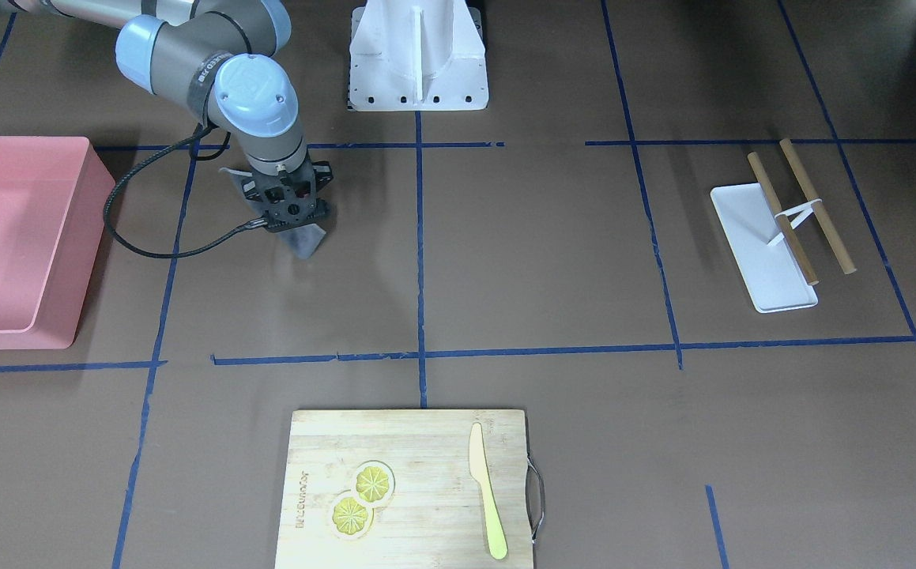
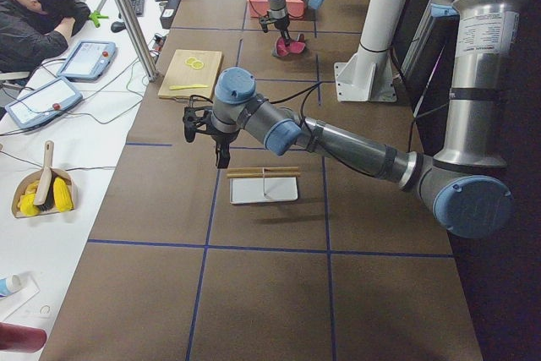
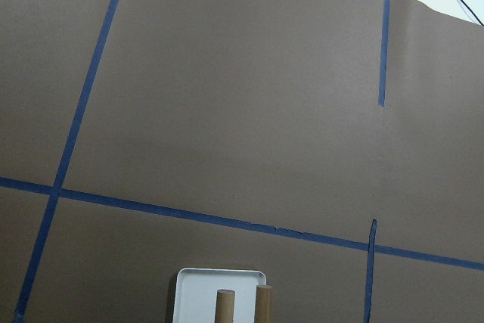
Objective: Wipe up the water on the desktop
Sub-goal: 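Lower the cloth with the right gripper onto the table near the pink bin, then wipe the table surface with the cloth held in the right gripper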
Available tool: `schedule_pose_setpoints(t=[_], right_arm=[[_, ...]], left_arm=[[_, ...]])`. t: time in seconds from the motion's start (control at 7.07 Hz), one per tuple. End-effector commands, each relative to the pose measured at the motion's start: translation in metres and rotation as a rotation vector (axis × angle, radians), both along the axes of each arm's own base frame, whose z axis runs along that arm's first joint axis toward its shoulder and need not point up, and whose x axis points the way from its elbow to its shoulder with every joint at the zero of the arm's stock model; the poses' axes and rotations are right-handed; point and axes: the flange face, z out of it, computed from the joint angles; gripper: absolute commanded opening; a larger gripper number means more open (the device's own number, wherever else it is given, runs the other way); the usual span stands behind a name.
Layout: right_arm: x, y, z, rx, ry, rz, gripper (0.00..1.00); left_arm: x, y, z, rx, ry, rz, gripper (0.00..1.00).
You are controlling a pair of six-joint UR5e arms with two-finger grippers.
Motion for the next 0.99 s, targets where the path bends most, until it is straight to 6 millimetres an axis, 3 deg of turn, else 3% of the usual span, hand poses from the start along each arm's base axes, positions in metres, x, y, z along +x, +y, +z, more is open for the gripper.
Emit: schedule_pose_setpoints(t=[0.0,0.14,0.57,0.85], right_arm=[[-0.024,0.018,-0.020,-0.039,-0.103,0.037,0.02],[-0.025,0.013,-0.013,-0.037,-0.101,0.043,0.01],[0.011,-0.058,0.020,-0.034,-0.046,0.137,0.00],[0.021,-0.094,0.057,-0.028,0.005,0.141,0.00]], left_arm=[[0.000,0.000,0.000,-0.001,0.000,0.001,1.00],[0.000,0.000,0.003,-0.005,-0.001,0.000,1.00],[-0.001,0.008,0.011,-0.020,-0.005,0.001,1.00],[-0.002,0.007,0.015,-0.029,-0.005,0.001,1.00]])
